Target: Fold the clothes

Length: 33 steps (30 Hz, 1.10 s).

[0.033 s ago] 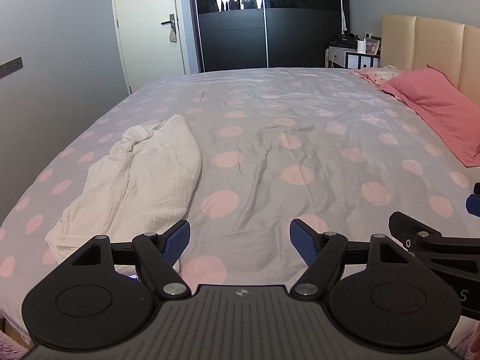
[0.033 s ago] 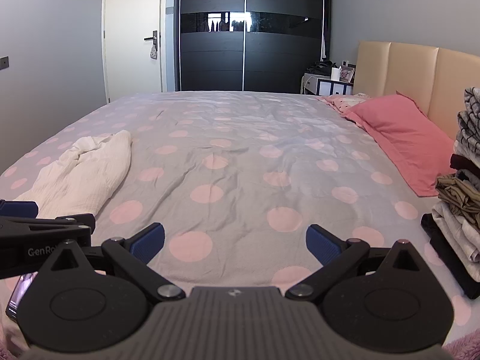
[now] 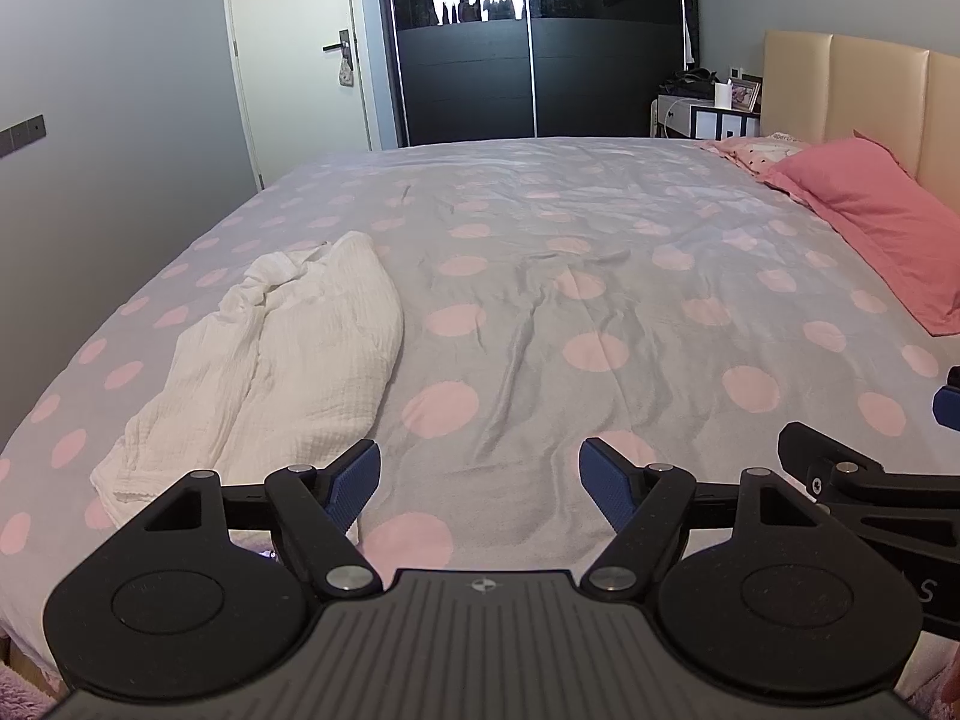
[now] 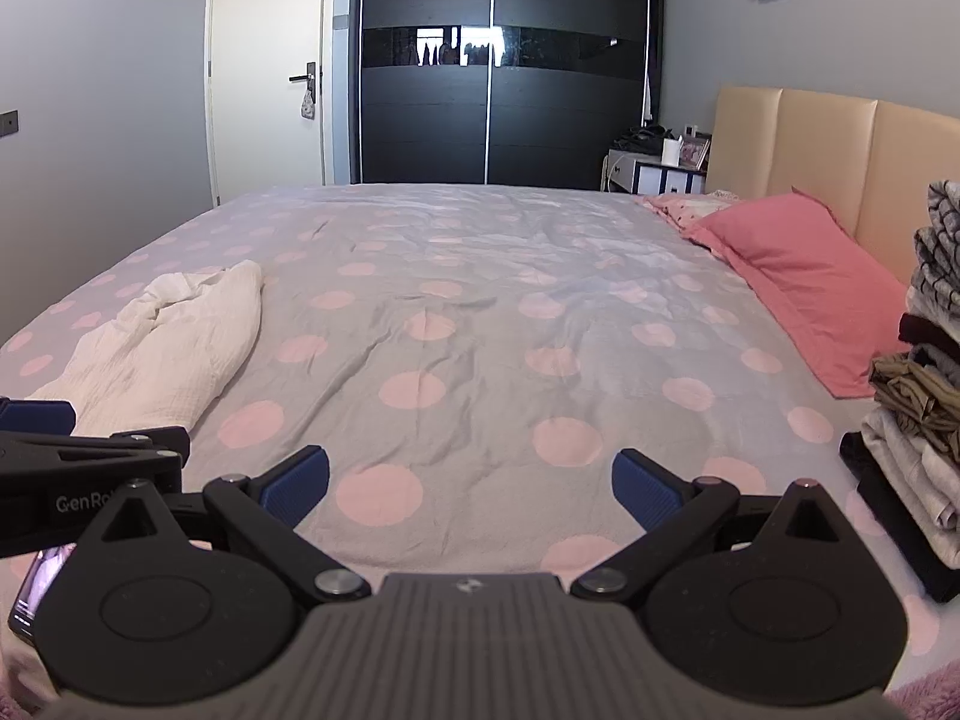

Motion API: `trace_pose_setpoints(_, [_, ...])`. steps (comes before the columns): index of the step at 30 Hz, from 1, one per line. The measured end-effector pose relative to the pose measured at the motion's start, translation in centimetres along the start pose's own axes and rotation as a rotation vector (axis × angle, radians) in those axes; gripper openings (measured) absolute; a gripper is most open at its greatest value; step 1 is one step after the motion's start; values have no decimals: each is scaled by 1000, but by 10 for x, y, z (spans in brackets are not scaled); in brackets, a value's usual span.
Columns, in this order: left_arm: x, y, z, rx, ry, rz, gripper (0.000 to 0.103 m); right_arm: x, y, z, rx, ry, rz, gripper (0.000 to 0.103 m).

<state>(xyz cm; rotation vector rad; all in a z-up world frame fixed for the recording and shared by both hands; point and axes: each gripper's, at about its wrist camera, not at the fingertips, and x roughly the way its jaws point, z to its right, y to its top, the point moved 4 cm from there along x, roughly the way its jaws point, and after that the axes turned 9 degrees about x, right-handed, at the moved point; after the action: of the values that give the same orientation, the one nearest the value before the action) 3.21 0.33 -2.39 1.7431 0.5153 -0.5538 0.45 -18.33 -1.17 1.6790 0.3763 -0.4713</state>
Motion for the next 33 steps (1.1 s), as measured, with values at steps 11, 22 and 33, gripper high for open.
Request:
trace_pose_setpoints(11, [-5, 1, -2, -33, -7, 33, 73, -6, 3, 3, -13, -8, 60, 101])
trace_pose_setpoints(22, [-2, 1, 1, -50, -21, 15, 72, -1, 5, 7, -4, -9, 33, 101])
trace_pose_setpoints(33, [-3, -2, 3, -39, -29, 24, 72, -4, 8, 9, 10, -35, 49, 101])
